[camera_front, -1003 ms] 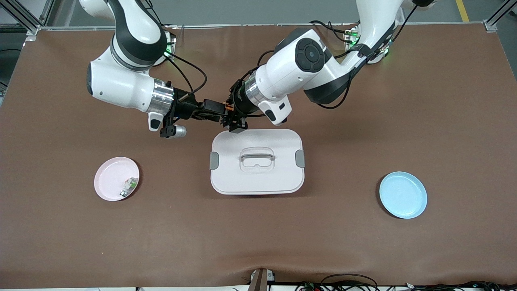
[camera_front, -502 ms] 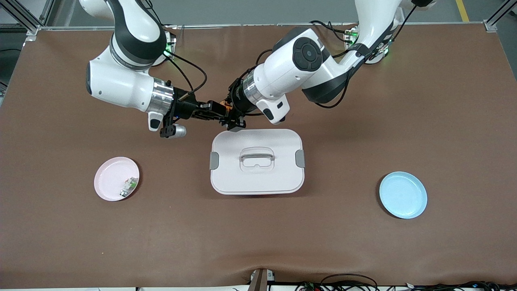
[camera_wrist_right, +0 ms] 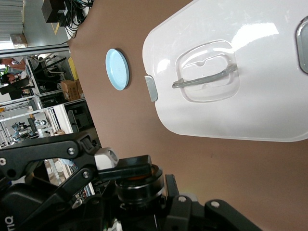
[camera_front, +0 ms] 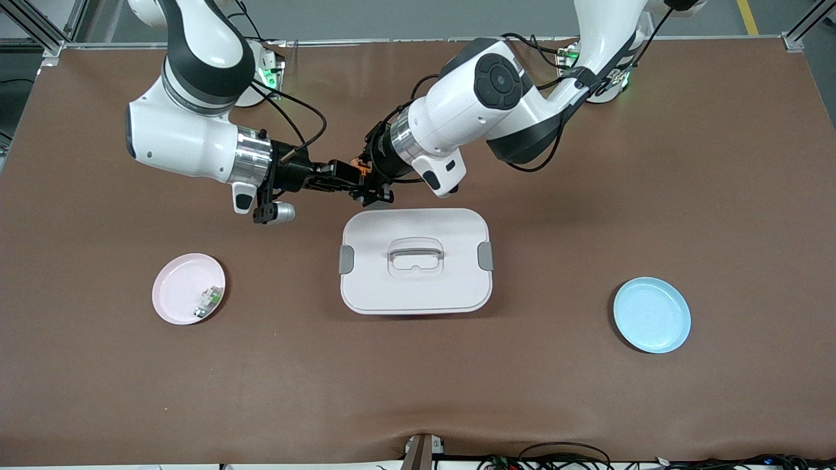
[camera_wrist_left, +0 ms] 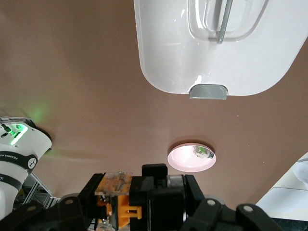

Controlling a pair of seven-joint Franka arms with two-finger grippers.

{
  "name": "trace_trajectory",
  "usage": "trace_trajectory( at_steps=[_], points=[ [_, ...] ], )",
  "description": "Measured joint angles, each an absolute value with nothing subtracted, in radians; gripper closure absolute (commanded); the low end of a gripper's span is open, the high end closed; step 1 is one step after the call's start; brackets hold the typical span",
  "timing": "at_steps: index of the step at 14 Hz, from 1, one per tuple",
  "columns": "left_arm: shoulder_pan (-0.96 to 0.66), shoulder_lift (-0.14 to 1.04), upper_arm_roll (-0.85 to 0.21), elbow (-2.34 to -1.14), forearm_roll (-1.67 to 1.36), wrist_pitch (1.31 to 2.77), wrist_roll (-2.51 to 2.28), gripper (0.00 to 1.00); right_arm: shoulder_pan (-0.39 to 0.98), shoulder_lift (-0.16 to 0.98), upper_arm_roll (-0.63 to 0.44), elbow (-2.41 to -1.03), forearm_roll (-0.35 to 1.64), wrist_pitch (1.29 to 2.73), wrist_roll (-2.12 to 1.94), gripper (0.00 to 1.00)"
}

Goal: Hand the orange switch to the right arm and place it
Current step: 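Close the right gripper on the switch held by the left gripper, then open the left gripper and carry the switch away with the right gripper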

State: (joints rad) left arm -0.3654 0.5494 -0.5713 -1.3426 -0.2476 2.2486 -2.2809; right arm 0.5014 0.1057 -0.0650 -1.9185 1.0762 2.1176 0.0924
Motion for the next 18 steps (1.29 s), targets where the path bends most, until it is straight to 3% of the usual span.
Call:
trace_trajectory(
  at_steps=[1, 2, 10, 18],
  points=[
    [-0.364, 0.549, -0.571, -1.342, -0.255, 2.249, -2.281, 0.06, 0.501, 0.106, -0.065, -1.917, 1.076, 2.117, 0.092, 1.0],
    [-0.362, 0.549, -0.571, -1.342, -0.269, 2.249, -2.281, 0.0, 0.5, 0.106, -0.065, -1.914, 1.076, 2.113, 0.093, 1.0],
    [-0.308, 0.502, -0.558, -1.335, -0.276, 2.248, -2.281, 0.0, 0.432, 0.106, -0.078, -1.889, 1.06, 2.033, 0.108, 1.0],
    [-0.187, 0.473, -0.552, -1.323, -0.085, 2.111, -2.118, 0.0, 0.308, 0.106, -0.081, -1.875, 0.666, 1.902, -0.073, 1.0]
  ],
)
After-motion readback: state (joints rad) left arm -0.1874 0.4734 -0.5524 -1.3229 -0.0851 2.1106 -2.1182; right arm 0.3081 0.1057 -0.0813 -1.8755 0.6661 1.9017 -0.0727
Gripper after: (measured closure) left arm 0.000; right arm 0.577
